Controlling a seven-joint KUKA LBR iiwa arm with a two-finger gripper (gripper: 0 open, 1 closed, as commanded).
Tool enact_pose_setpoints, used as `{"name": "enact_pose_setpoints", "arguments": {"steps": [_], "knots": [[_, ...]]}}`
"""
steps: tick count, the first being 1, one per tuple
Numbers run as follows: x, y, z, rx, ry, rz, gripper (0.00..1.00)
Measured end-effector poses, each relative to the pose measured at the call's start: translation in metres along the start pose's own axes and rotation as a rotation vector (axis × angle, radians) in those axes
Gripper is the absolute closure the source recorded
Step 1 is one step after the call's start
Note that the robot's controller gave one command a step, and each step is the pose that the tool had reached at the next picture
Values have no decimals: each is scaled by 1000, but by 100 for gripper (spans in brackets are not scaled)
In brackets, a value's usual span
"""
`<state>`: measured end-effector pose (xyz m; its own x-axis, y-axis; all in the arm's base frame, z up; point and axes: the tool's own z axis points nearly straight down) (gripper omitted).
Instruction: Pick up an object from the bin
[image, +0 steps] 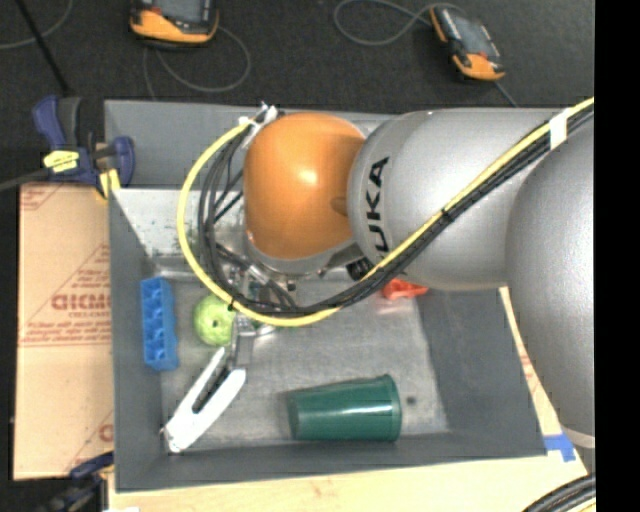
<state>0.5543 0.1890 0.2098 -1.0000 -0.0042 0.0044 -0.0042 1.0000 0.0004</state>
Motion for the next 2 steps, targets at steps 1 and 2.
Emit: {"name": "enact_pose_setpoints", "arguments": {"steps": [1,2], "knots": [[-2,-1,-5,-1,-8,4,0],[20,3,40,-1,-11,-73,0]]}}
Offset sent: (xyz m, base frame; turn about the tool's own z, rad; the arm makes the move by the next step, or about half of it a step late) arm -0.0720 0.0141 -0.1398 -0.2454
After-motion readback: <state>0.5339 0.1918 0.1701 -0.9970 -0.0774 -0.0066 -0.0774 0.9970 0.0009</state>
